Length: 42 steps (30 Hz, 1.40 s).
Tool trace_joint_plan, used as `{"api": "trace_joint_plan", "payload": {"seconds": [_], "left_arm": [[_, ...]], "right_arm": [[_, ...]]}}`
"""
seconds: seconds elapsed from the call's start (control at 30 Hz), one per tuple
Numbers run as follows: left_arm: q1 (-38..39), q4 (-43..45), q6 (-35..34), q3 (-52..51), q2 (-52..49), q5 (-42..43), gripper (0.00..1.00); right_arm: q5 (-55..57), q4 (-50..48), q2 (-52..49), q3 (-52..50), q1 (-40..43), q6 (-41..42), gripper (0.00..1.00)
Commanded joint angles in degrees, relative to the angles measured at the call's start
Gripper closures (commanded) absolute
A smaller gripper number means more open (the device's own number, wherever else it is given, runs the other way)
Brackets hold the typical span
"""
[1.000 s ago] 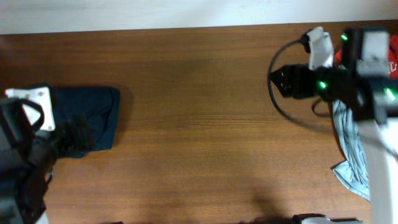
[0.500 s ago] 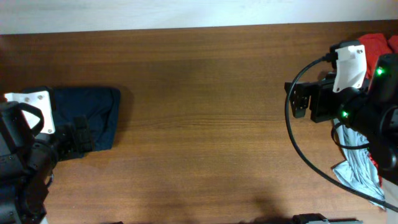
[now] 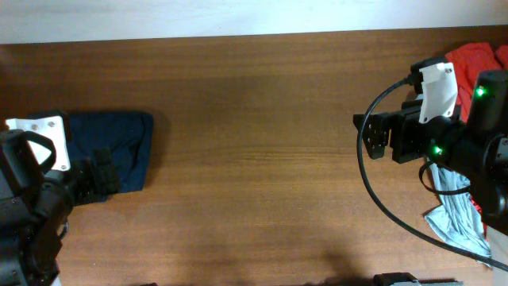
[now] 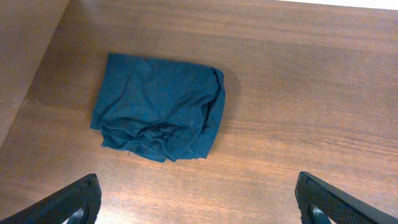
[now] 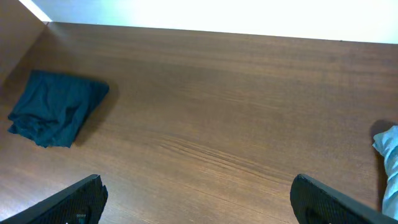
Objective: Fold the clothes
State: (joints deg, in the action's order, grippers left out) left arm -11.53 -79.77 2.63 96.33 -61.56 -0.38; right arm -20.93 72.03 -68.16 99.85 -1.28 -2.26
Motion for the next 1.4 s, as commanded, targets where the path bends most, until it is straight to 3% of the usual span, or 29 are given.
{"api": "trace_joint_plan", "payload": {"seconds": [0.0, 0.2, 0.33, 0.47, 0.67, 0.93, 1.13, 1.37], "left_arm": [[0.17, -0.07, 1.11, 0.5, 0.15, 0.44, 0.01], [0.17, -0.07, 1.11, 0.5, 0.15, 0.44, 0.01], [0.17, -0.07, 1.11, 0.5, 0.15, 0.44, 0.01], [0.17, -0.07, 1.11, 0.5, 0.13, 0.42, 0.01], [0.17, -0.07, 1.11, 0.5, 0.15, 0.44, 0.01], [0.17, -0.07, 1.11, 0.5, 0.13, 0.44, 0.01], [0.17, -0.09, 1.14, 0.5, 0.13, 0.44, 0.01], [0.17, -0.07, 1.11, 0.5, 0.15, 0.44, 0.01]], "right_arm": [[-0.61, 0.02, 2.82, 0.11, -0.22, -3.19, 0.01], [11.82, -0.04, 10.54, -0.5, -0.22, -3.74, 0.01], [16.68, -6.29, 17.68, -6.62, 0.5, -5.53, 0.01], [16.7, -19.52, 30.21, -26.14, 3.08, -6.51, 0.01], [13.81, -29.22, 44.74, -54.1, 6.03, -6.29, 0.01], [9.97, -40.46, 60.94, -79.14, 6.29, -4.42, 0.01], [9.94, -41.55, 68.08, -87.08, 6.27, -0.2, 0.01], [6.45, -45.09, 67.78, -92.19, 6.19, -0.22, 0.01]]}}
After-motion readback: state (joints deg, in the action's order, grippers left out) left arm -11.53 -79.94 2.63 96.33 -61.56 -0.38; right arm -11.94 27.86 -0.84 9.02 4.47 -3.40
